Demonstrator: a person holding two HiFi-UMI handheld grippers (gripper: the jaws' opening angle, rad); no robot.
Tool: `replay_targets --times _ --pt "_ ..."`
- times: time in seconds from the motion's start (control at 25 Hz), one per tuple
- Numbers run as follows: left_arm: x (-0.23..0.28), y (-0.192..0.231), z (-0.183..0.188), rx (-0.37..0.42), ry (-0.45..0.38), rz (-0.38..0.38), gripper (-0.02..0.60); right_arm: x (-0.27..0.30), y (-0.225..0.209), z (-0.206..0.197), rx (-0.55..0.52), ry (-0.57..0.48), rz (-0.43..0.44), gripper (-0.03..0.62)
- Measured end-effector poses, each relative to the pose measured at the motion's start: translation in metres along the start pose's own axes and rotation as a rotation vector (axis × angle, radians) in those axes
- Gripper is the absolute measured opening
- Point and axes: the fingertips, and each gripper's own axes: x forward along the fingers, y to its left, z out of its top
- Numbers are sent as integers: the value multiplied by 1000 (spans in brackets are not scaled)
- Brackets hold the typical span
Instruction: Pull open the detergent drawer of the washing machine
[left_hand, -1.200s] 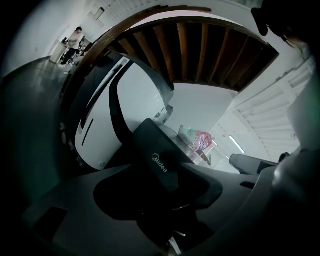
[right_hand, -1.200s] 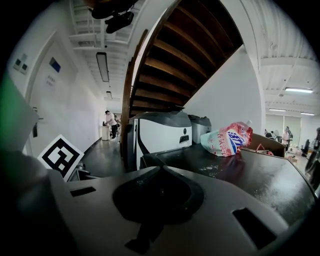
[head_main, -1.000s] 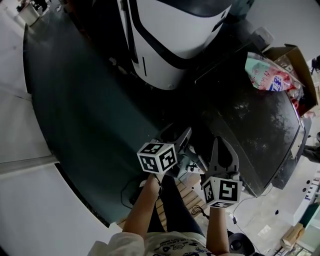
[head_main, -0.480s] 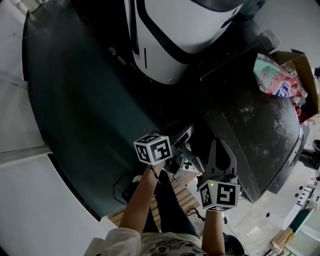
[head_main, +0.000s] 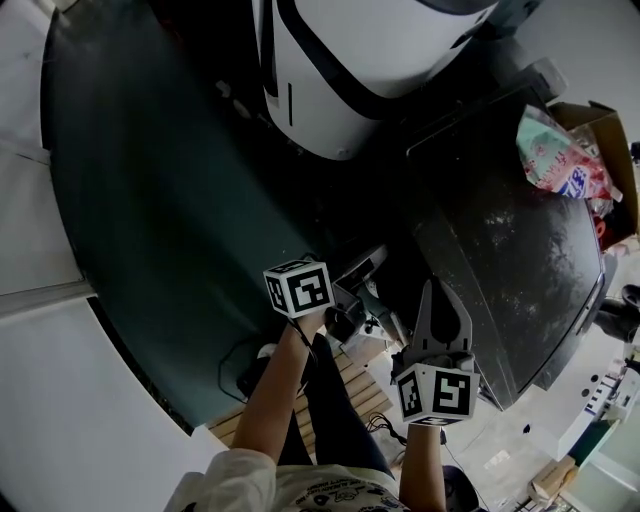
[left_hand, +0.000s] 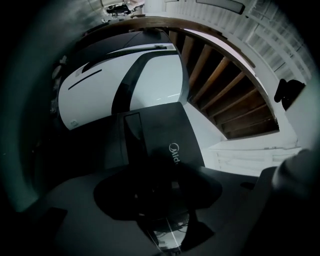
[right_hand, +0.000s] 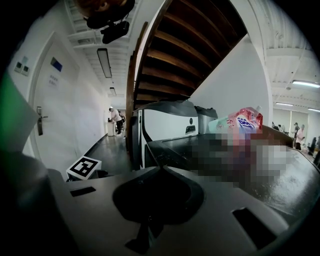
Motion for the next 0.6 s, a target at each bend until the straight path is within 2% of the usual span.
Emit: replay_targets --times 0.4,0.6 --pt "3 4 4 -51 6 -69 233 5 2 -5 13 11 4 14" --pt "6 2 4 -78 26 -142 209 7 4 -4 22 10 10 14"
